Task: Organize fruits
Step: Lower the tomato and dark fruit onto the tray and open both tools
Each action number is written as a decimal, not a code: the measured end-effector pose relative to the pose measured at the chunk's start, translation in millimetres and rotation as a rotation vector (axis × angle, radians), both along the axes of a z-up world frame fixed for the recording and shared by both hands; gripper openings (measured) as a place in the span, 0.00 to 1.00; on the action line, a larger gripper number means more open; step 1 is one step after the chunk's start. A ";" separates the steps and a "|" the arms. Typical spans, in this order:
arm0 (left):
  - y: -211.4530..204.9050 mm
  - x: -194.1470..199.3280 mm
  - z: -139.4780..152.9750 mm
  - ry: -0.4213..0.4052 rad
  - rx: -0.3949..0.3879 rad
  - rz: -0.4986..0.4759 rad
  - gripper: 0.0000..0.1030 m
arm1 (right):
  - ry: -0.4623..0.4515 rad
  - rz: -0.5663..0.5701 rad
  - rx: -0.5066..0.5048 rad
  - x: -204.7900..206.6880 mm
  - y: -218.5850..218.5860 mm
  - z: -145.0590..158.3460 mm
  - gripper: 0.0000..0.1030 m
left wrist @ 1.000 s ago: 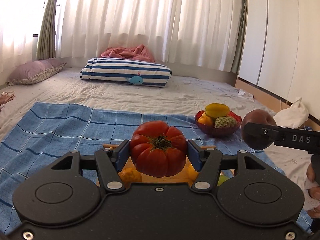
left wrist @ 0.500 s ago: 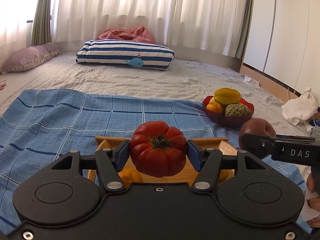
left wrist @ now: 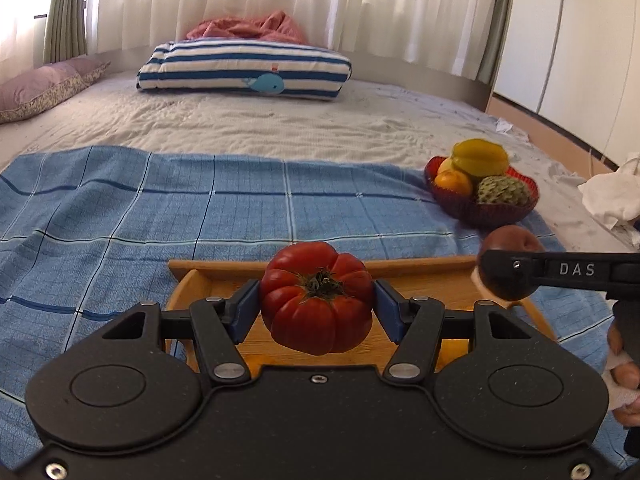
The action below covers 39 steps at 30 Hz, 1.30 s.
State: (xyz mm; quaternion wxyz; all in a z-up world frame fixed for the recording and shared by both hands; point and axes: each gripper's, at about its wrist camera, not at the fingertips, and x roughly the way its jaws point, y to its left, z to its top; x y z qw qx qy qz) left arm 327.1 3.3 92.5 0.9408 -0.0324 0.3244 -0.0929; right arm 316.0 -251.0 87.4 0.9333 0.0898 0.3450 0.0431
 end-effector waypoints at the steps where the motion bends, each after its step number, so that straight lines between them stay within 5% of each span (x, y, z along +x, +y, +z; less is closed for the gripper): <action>1: 1.5 5.2 -3.9 0.010 0.004 0.009 0.57 | 0.011 -0.008 -0.012 5.8 -1.8 -3.3 0.63; 17: 18.5 46.9 -48.8 0.135 0.023 0.094 0.57 | 0.107 -0.021 -0.078 47.5 -0.1 -44.7 0.63; 39: 18.3 50.1 -55.4 0.169 0.023 0.098 0.57 | 0.169 -0.032 -0.059 54.0 -7.9 -53.1 0.69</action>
